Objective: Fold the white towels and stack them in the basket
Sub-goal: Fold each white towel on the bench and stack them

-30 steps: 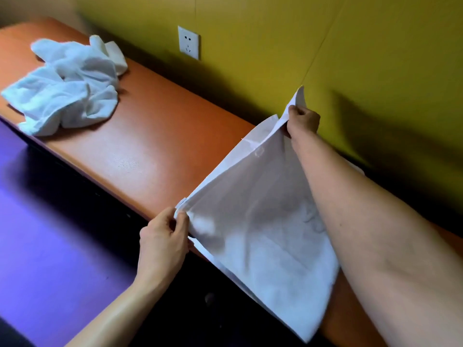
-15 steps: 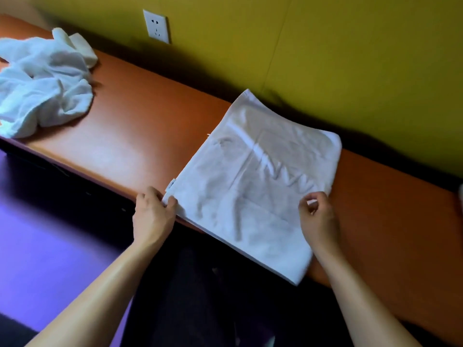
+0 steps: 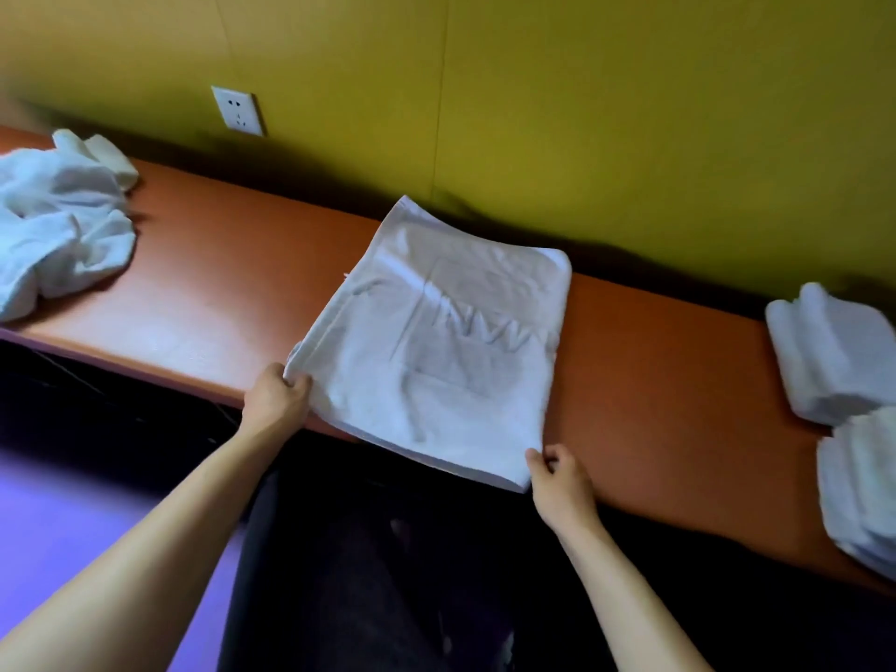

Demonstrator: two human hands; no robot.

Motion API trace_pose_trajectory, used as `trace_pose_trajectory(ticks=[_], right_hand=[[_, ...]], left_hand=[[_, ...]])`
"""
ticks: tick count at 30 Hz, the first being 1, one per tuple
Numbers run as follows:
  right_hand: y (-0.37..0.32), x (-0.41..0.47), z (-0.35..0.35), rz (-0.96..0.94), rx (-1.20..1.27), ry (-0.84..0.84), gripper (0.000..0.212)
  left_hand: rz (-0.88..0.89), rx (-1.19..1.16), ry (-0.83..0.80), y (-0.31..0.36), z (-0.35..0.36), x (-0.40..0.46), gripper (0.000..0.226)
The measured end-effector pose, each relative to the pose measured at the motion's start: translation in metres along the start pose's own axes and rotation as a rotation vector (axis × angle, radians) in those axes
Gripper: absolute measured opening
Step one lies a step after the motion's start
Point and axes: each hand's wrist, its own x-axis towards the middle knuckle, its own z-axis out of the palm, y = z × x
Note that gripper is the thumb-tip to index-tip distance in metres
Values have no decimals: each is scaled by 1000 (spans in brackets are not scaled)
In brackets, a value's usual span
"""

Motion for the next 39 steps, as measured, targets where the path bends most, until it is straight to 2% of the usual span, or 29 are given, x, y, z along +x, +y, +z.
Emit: trace_pose_trajectory(ticks=[4,6,10,13,16,19,22,25,27,29,31,33,35,39], right_hand=[[-4,-11,-26,26,302,187,14],[1,-17,-43,44,399,198,12],[18,-38,-72,-8,434,203,6],[30,-62,-86,-53,482,160,17],[37,-77,-95,-60,580,107,10],[33,-82,-103,20,809,61,8],[24,-75,-113,75,994,2,13],[8,-56,-121,78,1186,-84,29],[-5,-39,-120,-46,1007,-79,26],[-15,-16,-116,-173,734,44,14],[-22,14,-113,-254,547,163,5],[-32,47,-111,-343,349,277,25],[-46,78,-108,-441,196,354,25],[-77,140,-94,-499,144,358,27]], left_hand=[[-55,-309,-17,15,-10,-40,20],[-67,-391,-21,13,-13,-61,23],[-45,-504,-29,-1,-18,-102,31],[20,-548,-52,-6,-22,-128,31],[24,-606,-43,-8,-25,-148,25],[-14,-778,-26,-8,-29,-154,20],[20,-959,-124,-6,-32,-148,24],[84,-949,-186,1,-30,-135,34],[128,-805,-122,10,-29,-123,23],[209,-579,-13,20,-28,-107,6],[290,-419,68,32,-26,-87,20],[327,-341,124,46,-23,-62,26],[330,-293,180,61,-17,-34,28],[310,-280,195,96,6,20,26]])
